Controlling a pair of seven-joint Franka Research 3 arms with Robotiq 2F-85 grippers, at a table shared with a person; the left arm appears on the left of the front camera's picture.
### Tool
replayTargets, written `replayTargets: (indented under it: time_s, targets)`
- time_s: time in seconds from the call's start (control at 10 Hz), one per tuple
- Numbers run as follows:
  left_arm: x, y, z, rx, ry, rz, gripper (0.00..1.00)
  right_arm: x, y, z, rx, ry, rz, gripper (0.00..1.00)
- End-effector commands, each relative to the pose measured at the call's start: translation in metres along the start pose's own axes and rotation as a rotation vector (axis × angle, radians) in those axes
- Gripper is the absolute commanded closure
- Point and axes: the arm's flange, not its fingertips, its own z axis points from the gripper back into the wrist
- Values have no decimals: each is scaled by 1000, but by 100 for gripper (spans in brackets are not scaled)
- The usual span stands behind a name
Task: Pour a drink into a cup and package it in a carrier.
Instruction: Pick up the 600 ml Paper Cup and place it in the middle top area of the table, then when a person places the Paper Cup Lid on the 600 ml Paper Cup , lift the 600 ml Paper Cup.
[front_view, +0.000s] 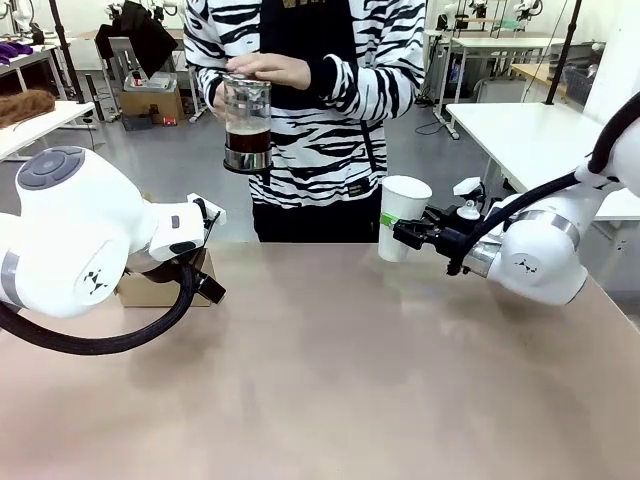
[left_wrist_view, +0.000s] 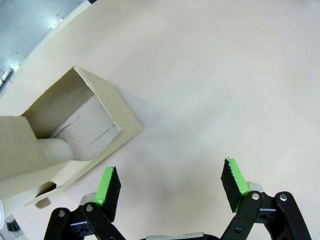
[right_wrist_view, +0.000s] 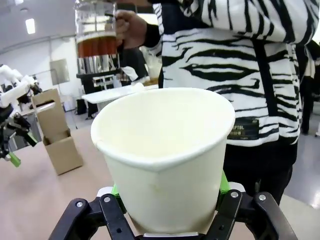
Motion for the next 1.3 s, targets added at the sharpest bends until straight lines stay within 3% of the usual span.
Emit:
replayTargets:
  time_s: [0.0,1.2]
  targets:
    - [0,0,0,-2,-1,0,0,5,1,-1,6,-14,6,34]
    - [0,0,0,-2,-1,0,0,5,1,-1,6,-14,6,34]
